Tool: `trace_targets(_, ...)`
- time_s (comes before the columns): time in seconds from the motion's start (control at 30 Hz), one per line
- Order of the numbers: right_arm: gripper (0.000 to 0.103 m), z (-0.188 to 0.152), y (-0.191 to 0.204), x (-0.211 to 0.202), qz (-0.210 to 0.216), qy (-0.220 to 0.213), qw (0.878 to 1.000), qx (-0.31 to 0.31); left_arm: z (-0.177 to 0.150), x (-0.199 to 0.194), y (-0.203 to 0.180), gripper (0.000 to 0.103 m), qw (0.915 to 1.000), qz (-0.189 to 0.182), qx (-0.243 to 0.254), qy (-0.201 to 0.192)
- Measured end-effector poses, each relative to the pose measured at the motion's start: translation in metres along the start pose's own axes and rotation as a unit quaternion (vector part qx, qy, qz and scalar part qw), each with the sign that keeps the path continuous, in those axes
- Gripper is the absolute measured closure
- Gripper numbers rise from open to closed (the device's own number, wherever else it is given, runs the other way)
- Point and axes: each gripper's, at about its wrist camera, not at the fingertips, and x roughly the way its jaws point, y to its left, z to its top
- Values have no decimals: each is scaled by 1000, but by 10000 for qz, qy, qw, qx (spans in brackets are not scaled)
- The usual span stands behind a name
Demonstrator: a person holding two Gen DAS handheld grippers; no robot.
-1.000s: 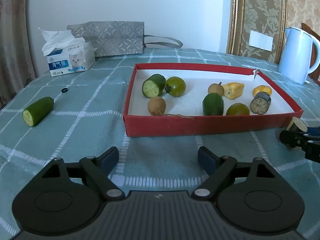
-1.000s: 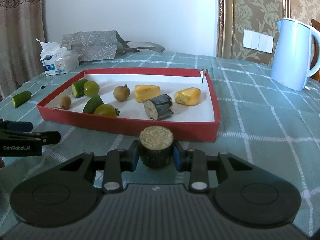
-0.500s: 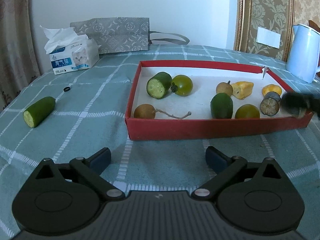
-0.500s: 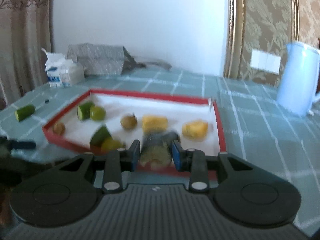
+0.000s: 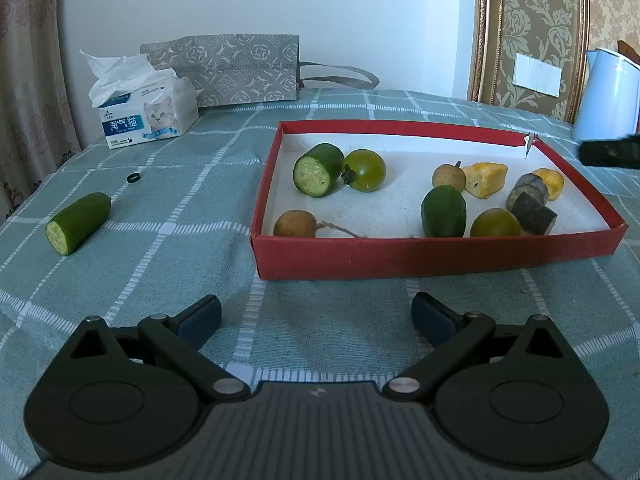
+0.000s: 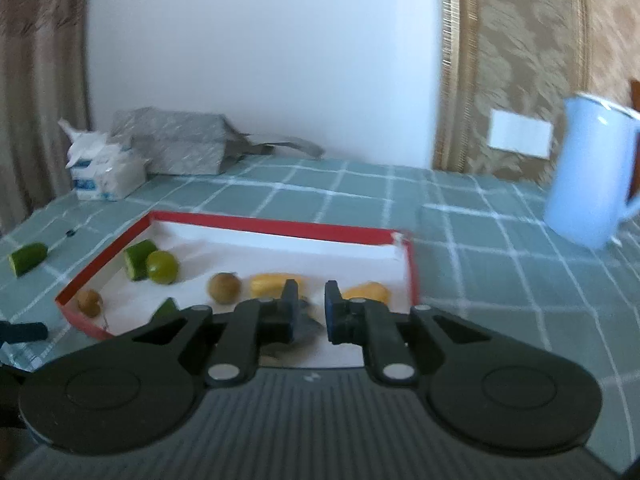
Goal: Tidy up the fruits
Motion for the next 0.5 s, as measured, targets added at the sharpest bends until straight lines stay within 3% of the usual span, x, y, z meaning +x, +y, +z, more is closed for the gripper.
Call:
trace_targets(0.23,86,-11,-8,2,343,366,9986,140,0,0,0,0,10000,-5,-2,3)
trace_targets(0.4,81,-18,7,-7,200,14,9998,-86,0,0,0,0,10000,-5,-2,4)
trace_targets(0.43,78,-21,10,-12,152,-117,9997,-164,0,0,0,0,10000,-5,-2,3)
trace_targets(0.5,46,-32,17,-22,60,-255,9990,-369,0,0,0,0,10000,-5,-2,4)
